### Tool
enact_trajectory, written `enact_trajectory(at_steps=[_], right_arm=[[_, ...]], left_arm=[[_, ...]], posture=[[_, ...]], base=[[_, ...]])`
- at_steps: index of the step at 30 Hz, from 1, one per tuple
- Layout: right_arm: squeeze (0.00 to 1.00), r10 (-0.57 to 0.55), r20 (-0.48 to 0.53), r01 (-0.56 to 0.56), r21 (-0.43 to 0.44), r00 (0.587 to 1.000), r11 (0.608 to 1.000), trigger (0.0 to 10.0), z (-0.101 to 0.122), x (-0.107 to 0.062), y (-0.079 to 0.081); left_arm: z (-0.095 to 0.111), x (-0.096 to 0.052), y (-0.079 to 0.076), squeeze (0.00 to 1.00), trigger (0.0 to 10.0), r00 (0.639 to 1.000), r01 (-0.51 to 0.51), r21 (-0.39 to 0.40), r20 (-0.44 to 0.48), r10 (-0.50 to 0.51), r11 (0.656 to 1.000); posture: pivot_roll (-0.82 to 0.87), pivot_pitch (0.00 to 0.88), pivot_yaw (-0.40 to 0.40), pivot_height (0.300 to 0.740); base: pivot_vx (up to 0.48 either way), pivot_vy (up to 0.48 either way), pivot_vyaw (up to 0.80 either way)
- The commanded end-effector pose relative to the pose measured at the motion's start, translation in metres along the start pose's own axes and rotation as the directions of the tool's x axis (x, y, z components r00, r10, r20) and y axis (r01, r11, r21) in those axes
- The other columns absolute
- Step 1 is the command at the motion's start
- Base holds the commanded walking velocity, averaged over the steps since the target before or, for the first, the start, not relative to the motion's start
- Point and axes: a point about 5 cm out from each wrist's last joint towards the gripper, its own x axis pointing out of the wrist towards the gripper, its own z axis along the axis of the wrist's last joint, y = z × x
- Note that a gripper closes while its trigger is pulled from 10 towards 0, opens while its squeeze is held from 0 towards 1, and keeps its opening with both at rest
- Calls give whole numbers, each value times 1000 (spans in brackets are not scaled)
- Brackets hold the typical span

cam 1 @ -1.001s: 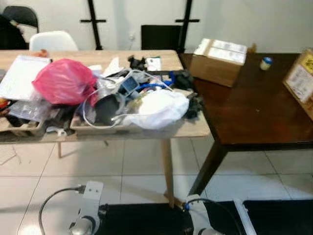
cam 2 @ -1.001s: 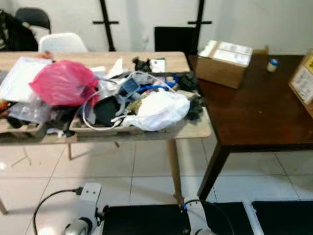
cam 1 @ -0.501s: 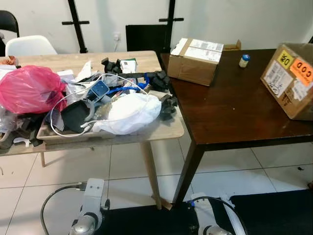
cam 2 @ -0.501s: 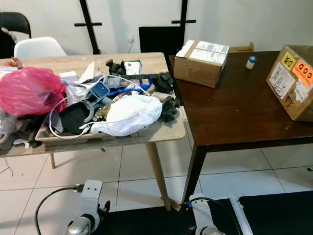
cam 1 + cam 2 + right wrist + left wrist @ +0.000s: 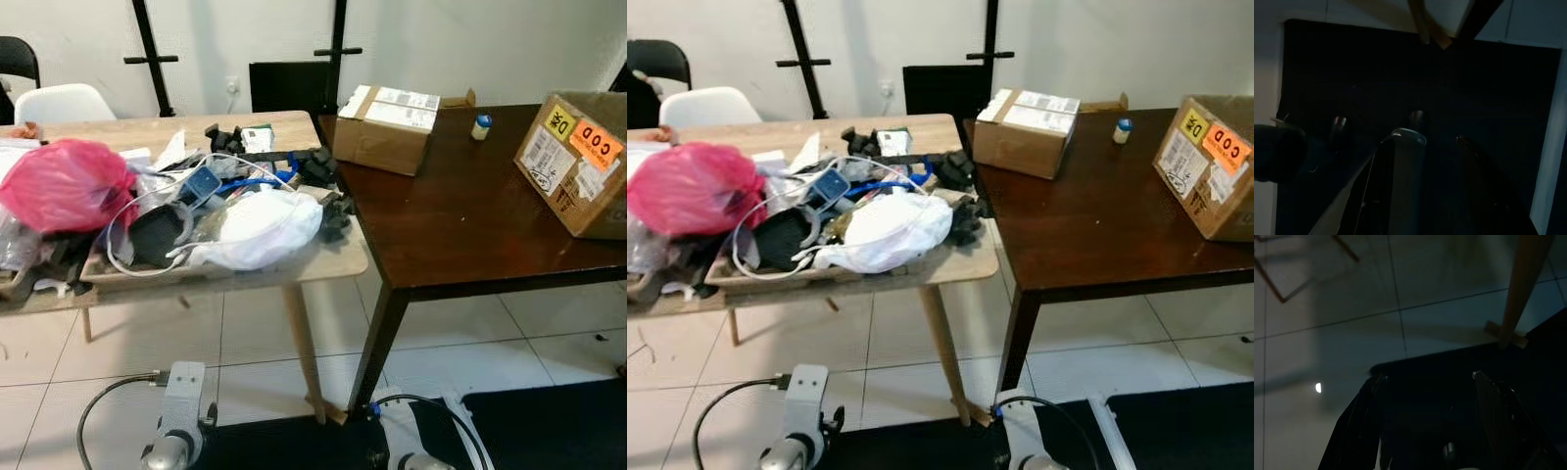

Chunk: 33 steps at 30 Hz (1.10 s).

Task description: Picking trash to rubbish bin

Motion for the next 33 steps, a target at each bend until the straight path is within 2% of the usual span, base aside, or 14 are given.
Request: enact_trajectory(at_steps=[1, 3, 22, 28, 29, 30, 32, 33], right_arm=[[0, 1, 2, -1, 8, 1000, 1000, 10000, 0, 0, 0], [0, 1, 2, -1, 6, 1000, 1000, 10000, -1, 0, 0], [0, 12, -12, -12, -11, 1000, 1000, 10000, -4, -1, -1], [0, 59, -33, -61, -76, 998, 995, 10000, -3, -3, -11], [0, 80, -4, -80, -125, 997, 989, 10000, 5, -5, -18], [0, 80, -4, -80, -125, 997, 989, 10000, 5, -5, -18], [0, 160, 40, -145, -251, 986, 957, 10000, 22, -9, -29], [0, 160, 40, -145, -251, 986, 957, 10000, 22, -9, -29]], left_arm=[[0, 0, 4, 0, 10000, 1000, -20, 8, 6, 20, 1000], [-1, 0, 4, 0, 10000, 999, -37, 32, -3, 38, 999], [0, -1, 2, 0, 10000, 999, -21, 32, 26, 20, 999], [-1, -4, -3, 0, 10000, 998, 58, 86, 30, -60, 995], [-2, -7, 0, 0, 10000, 994, 95, 130, 37, -101, 987], [-2, -7, 0, 0, 10000, 994, 95, 130, 37, -101, 987], [-1, -14, 6, 0, 10000, 978, 182, 202, 62, -198, 962], [-1, -14, 6, 0, 10000, 978, 182, 202, 62, -198, 962]], posture=[[-6, 76, 7, 740], [-8, 73, 8, 740], [-6, 69, 9, 740], [-6, 62, 13, 740], [-5, 60, 12, 740], [-5, 60, 12, 740], [0, 54, 13, 740], [0, 54, 13, 740]], base=[[0, 0, 0], [0, 0, 0], [0, 0, 0], [0, 0, 0], [0, 0, 0], [0, 0, 0], [0, 0, 0], [0, 0, 0]])
